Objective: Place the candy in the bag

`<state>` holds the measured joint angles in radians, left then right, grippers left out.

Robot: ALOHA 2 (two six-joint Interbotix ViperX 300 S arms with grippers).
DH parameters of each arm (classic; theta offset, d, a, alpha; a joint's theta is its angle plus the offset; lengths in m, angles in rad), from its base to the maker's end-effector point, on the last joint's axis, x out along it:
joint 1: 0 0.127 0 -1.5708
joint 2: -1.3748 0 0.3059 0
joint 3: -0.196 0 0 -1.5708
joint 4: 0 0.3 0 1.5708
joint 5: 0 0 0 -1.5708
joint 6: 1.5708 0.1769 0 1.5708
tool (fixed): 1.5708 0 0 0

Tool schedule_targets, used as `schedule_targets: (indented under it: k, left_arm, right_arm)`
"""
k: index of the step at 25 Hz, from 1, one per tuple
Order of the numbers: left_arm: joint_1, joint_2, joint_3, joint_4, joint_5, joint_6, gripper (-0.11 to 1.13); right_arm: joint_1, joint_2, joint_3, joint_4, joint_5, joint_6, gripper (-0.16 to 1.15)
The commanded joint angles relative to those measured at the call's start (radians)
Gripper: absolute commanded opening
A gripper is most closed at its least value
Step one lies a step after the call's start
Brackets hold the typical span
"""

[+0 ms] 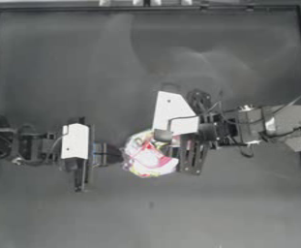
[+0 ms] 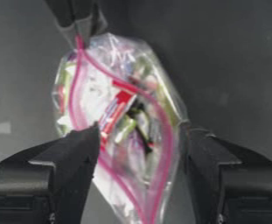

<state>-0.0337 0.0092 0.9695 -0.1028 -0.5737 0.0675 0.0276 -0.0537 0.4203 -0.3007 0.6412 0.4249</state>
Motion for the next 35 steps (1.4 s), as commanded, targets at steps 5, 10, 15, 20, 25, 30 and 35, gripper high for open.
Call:
schedule_targets:
  k: [5, 10, 15, 20, 25, 30, 35]
  left_arm:
    - [-0.008, -0.097, -0.017, -0.002, 0.015, 0.002, 0.06]
    - [-0.006, -0.115, -0.015, 0.0, 0.015, 0.003, 0.06]
    - [-0.008, -0.137, -0.017, 0.0, 0.015, 0.005, 0.06]
    - [-0.008, -0.153, -0.017, 0.0, 0.015, 0.008, 0.06]
    - [-0.006, -0.164, -0.015, 0.0, 0.015, 0.012, 0.06]
    - [0.003, -0.183, -0.014, 0.002, 0.017, 0.014, 0.06]
    - [0.015, -0.201, -0.011, 0.008, 0.015, 0.014, 0.06]
  right_arm:
    - [0.0, -0.051, -0.006, -0.011, 0.012, 0.002, 0.87]
    - [-0.002, -0.064, 0.003, -0.011, 0.014, 0.005, 0.87]
    - [-0.005, -0.066, 0.005, -0.011, 0.014, 0.003, 0.87]
    - [-0.005, -0.067, 0.005, -0.015, 0.014, 0.003, 0.87]
    - [-0.005, -0.077, 0.009, -0.015, 0.014, 0.002, 0.87]
    - [-0.005, -0.092, 0.02, -0.014, 0.014, 0.005, 0.87]
    - [-0.005, -0.094, 0.025, -0.015, 0.014, 0.005, 0.87]
